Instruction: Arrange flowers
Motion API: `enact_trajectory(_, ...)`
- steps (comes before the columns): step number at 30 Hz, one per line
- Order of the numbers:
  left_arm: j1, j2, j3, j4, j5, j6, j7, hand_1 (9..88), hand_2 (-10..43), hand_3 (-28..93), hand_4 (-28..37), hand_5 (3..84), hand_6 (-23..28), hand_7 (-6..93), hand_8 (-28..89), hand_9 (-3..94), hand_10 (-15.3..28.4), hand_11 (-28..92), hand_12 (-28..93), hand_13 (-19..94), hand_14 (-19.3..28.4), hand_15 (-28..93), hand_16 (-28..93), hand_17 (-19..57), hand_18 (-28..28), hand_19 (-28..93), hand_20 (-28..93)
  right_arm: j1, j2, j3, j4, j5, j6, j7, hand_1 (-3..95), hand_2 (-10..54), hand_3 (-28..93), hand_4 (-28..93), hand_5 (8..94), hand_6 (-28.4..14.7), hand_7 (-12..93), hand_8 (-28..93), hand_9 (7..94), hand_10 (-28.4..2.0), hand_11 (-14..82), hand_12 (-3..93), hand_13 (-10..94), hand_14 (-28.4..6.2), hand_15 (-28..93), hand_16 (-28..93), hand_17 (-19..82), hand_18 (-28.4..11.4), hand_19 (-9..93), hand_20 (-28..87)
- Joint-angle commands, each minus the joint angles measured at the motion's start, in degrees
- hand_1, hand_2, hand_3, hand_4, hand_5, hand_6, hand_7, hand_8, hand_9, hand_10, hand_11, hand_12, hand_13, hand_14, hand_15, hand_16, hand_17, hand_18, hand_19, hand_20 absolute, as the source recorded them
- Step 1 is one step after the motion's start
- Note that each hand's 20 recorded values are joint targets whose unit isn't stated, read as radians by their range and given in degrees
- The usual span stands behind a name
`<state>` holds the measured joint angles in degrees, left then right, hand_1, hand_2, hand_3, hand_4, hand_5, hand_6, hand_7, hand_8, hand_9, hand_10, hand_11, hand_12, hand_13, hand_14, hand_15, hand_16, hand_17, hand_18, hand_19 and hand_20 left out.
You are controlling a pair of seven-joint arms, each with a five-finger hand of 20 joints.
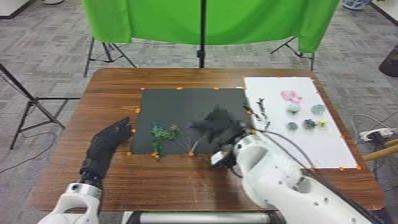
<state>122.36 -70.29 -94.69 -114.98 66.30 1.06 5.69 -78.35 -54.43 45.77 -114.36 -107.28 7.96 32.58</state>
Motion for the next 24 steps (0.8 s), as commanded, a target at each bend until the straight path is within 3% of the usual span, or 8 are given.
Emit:
enact_trajectory(1,0.8,-0.25,-0.2,-0.18,0.3,-0.33,-0.66,24.3,-1.9,64,-24.8,40.6,3.4,7.8,-5,38.3,11.9,11,14,29,16.6,15,3,1.0,13.2,4,16,6.5,7.05,6.62,2.85,-13.61,-6.28,4.48,29.8,-6.7,61,-11,74.0,-3.6,14,-6,83.4,-14.3,34.4,29.6,86,-6.0,62,34,61,-15.3,93,59)
enact_trajectory(8,0.68,-0.21,-0.1,-0.18,0.34,-0.38,-0.72,24.4,-1.8,64,-25.0,40.6,3.4,7.8,-5,38.3,12.0,11,14,29,16.5,15,3,1.0,13.3,4,16,12.28,9.58,3.96,12.24,-14.41,-20.04,7.74,28.9,-9.5,57,-14,66.1,-6.1,9,-5,81.5,-14.0,36.3,31.2,85,-5.9,63,35,61,-15.2,93,60)
enact_trajectory(17,0.61,-0.09,-0.13,-0.23,0.32,-0.49,-0.88,24.4,-1.9,64,-24.9,40.5,3.3,7.7,-5,38.3,11.8,11,14,29,16.7,15,4,0.9,13.3,5,16,16.0,6.77,0.28,22.36,-9.88,-24.82,9.84,24.2,-9.5,53,-17,64.9,-8.3,7,-5,80.6,-15.1,38.2,32.0,85,-6.0,64,35,61,-14.8,93,61)
enact_trajectory(24,0.72,-0.14,-0.34,-0.24,0.35,-0.56,-0.91,24.3,-2.0,64,-24.8,40.6,3.5,7.7,-5,38.3,11.8,11,14,29,16.7,15,4,0.7,13.5,5,16,15.9,6.53,-3.13,21.71,-11.37,-24.0,7.83,20.3,-9.5,48,-21,66.9,-9.1,8,-5,80.4,-16.2,38.6,31.7,85,-6.1,64,36,61,-14.9,93,61)
